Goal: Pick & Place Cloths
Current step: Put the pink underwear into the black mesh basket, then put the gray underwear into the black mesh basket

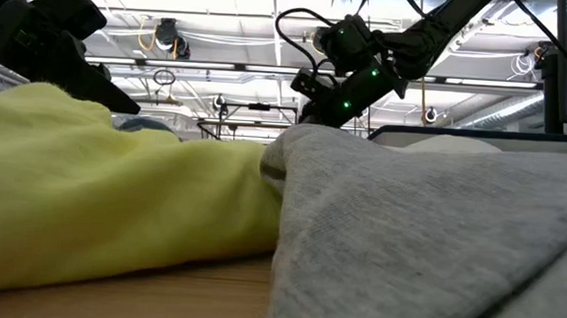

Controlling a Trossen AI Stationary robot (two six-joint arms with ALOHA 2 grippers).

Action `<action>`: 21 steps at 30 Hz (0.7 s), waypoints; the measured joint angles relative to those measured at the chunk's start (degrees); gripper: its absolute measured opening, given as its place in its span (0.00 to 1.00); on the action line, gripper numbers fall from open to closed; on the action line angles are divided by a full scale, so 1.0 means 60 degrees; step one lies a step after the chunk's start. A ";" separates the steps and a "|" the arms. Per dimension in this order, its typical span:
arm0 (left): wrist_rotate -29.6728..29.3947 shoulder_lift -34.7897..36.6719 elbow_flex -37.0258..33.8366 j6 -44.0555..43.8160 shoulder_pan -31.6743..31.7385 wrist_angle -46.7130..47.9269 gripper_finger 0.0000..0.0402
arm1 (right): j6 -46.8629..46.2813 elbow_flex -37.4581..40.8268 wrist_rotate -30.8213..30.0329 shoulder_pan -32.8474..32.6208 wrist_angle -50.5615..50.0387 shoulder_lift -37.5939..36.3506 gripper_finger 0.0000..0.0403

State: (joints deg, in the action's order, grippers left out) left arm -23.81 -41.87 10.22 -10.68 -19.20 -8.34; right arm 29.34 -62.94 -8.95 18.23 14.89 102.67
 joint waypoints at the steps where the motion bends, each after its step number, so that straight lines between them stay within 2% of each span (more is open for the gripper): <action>1: 0.0000 0.0000 0.0000 -0.0004 -0.0004 0.0000 0.53 | 0.0006 0.0000 0.0000 -0.0052 0.0005 -0.0040 0.39; 12: -0.0003 0.0000 0.0000 -0.0032 0.0000 0.0087 0.53 | 0.1059 -0.0004 -0.0571 -0.0819 -0.0203 -0.0619 0.47; 21: -0.0002 0.0002 0.0000 -0.0074 0.0000 0.0095 0.53 | 0.1242 -0.0011 -0.1035 -0.1059 -0.0411 -0.1141 0.47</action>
State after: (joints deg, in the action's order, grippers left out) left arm -23.83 -41.85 10.22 -11.12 -19.20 -7.77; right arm 36.80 -63.00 -15.16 11.88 12.43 95.83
